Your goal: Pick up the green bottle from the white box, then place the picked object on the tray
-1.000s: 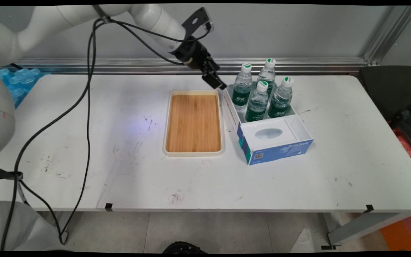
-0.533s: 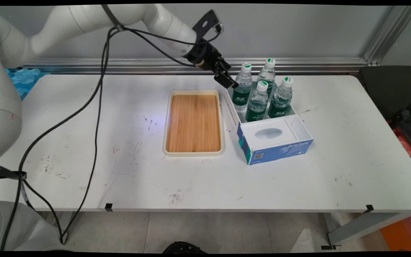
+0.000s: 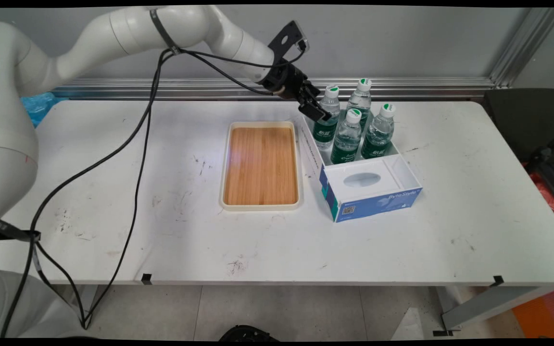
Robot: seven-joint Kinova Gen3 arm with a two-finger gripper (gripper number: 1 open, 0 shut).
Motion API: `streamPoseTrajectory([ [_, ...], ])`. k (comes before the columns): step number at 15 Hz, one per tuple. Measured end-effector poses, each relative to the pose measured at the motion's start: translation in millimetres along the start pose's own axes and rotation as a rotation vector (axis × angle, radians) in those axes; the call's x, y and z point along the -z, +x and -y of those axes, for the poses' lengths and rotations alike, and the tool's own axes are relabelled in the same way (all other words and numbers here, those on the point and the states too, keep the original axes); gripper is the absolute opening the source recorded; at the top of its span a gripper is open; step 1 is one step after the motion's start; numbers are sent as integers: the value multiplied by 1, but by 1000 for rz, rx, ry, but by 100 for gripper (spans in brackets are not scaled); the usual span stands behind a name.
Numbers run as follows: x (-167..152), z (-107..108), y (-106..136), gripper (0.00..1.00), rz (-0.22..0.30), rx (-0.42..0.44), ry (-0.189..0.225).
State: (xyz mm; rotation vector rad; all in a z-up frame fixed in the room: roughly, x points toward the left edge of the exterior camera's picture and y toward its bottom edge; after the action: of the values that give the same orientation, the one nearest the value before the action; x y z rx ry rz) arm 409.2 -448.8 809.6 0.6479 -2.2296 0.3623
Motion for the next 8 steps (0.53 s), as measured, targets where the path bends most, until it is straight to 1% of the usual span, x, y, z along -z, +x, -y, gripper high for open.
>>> streamPoseTrajectory([
  [2,-6,0,-1,100,-11,4,-4],
  [3,-8,0,-3,0,-17,7,-5],
  [8,-15,-1,-4,0,-36,33,-16],
])
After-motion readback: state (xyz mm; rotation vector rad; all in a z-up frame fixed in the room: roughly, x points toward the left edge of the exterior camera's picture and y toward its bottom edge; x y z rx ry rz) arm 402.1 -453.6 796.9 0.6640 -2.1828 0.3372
